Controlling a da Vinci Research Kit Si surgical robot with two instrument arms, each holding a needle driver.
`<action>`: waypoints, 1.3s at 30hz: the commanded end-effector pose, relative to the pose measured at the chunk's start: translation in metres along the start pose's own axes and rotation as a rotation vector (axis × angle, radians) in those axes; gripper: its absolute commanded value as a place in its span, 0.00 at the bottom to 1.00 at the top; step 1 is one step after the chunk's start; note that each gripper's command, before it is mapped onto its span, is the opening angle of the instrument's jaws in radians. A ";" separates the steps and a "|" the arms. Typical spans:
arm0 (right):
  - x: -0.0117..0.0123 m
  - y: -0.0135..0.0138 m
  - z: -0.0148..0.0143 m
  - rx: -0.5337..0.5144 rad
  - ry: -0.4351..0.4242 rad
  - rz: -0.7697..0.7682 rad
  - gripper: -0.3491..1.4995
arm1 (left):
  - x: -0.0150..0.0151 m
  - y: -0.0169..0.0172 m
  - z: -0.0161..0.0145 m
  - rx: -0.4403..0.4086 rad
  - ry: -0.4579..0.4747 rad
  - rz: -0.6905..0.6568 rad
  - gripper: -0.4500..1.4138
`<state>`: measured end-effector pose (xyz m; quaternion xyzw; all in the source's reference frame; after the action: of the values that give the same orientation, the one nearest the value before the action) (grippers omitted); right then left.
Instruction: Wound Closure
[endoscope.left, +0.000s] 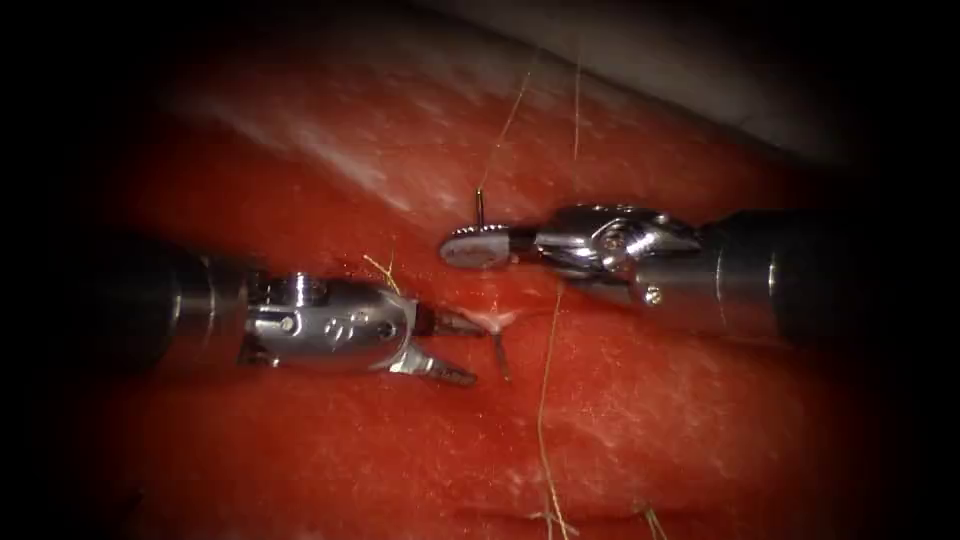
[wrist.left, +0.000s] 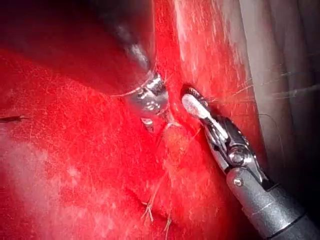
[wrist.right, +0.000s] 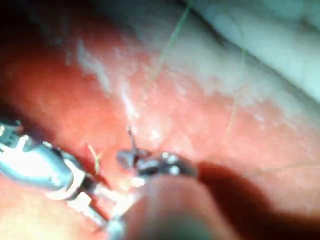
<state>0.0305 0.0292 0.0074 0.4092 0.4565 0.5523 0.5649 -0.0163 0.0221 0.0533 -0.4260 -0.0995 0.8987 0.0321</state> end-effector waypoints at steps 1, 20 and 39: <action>0.0006 0.0004 0.0010 -0.011 0.016 -0.027 0.50 | 0.0001 0.0003 0.0008 -0.001 0.004 0.028 0.40; 0.0030 0.0026 -0.0010 -0.043 0.098 -0.059 0.74 | 0.0009 -0.0010 0.0018 0.084 0.059 0.301 0.48; 0.0041 0.0046 -0.0012 -0.083 0.124 -0.222 0.88 | 0.0021 0.0003 -0.0006 0.066 0.077 0.361 0.56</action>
<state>0.0274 0.0332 0.0110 0.2969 0.5087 0.5299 0.6102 -0.0165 0.0227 0.0511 -0.4693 0.0101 0.8758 -0.1120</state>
